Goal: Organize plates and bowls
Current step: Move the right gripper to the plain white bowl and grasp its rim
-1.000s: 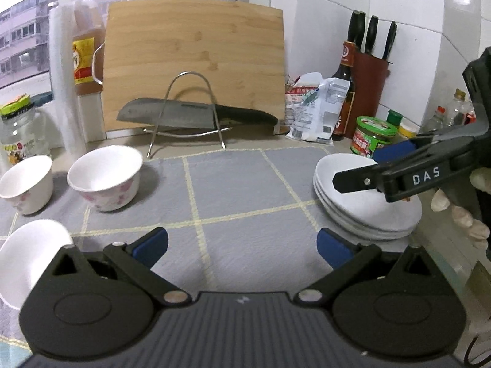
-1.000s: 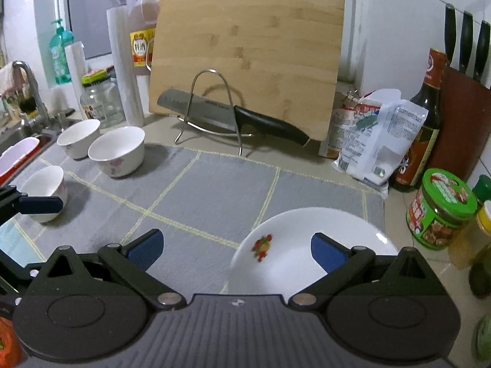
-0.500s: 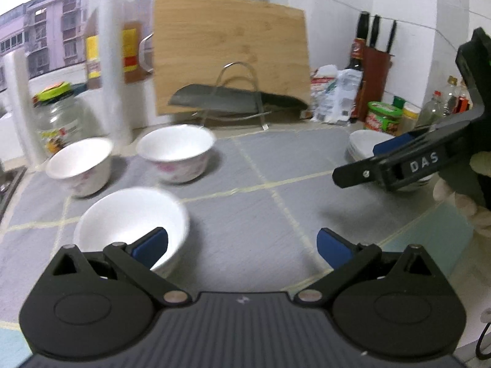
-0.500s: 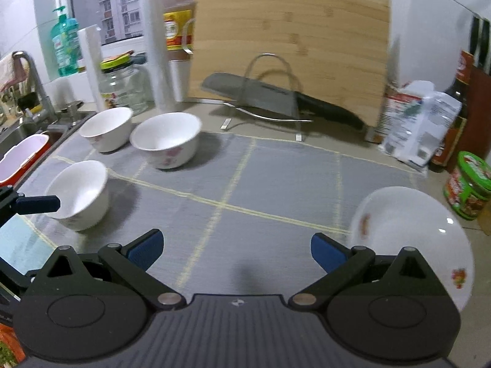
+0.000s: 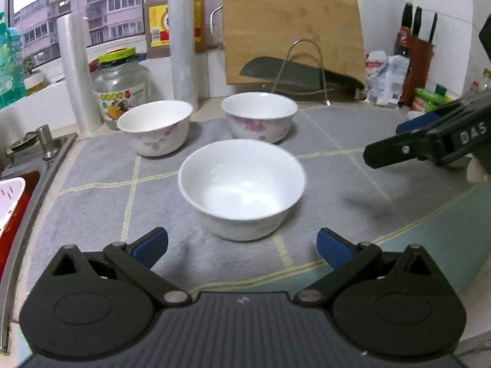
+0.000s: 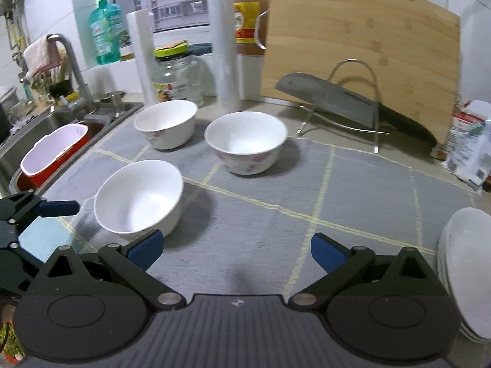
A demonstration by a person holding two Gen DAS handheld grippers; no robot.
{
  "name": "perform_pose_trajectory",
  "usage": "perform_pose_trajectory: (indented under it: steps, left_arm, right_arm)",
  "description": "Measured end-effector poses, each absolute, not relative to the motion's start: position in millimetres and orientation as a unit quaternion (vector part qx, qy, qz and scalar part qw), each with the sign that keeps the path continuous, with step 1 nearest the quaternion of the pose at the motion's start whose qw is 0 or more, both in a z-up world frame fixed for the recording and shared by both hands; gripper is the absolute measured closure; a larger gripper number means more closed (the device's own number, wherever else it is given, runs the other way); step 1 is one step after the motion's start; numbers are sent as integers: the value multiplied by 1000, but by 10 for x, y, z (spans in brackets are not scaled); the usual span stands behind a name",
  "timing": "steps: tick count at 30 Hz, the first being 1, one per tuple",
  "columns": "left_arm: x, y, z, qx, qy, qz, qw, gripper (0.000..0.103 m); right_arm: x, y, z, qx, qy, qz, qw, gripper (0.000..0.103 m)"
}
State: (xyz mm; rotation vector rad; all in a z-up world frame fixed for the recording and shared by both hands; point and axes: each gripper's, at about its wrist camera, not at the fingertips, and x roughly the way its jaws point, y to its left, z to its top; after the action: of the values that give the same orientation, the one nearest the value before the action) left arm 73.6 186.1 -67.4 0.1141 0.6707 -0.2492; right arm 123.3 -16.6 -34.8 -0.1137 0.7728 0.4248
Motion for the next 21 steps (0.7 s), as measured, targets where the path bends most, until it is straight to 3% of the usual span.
perform_pose_trajectory:
  steps: [21]
  left_arm:
    - [1000, 1846, -1010, 65, 347, -142, 925, 1]
  right_arm:
    - [1456, 227, -485, -74, 390, 243, 885, 0]
